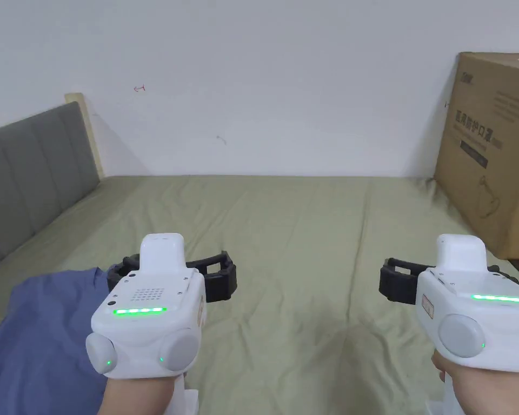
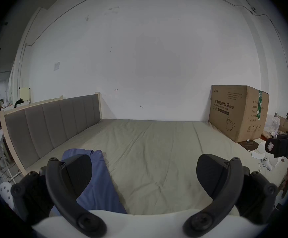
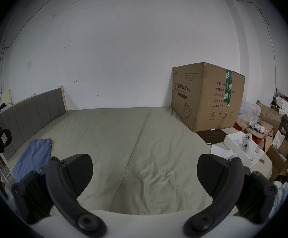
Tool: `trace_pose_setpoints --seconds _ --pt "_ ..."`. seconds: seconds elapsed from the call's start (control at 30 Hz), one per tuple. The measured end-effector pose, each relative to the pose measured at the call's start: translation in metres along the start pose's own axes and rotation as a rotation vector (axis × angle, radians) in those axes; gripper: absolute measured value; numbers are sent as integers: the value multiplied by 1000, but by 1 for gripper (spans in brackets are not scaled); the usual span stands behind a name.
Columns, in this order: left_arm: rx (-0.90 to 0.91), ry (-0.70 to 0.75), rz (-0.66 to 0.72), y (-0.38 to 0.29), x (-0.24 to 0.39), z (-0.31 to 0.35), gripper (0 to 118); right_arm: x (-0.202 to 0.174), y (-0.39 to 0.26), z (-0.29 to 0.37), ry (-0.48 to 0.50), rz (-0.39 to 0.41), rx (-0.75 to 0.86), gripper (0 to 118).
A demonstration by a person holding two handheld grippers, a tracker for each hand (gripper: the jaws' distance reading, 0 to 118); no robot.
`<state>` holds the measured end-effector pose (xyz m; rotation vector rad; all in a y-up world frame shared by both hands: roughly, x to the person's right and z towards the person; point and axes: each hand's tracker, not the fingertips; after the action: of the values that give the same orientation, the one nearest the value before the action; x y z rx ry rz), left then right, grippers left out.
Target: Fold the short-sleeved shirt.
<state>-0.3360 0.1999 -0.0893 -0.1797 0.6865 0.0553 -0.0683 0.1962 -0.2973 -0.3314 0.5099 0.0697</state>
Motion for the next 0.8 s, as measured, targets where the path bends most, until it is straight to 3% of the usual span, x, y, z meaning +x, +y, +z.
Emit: trace_pose_setpoints --seconds 0.8 --pt "17 -7 23 3 2 3 118 -9 8 -1 9 33 24 118"
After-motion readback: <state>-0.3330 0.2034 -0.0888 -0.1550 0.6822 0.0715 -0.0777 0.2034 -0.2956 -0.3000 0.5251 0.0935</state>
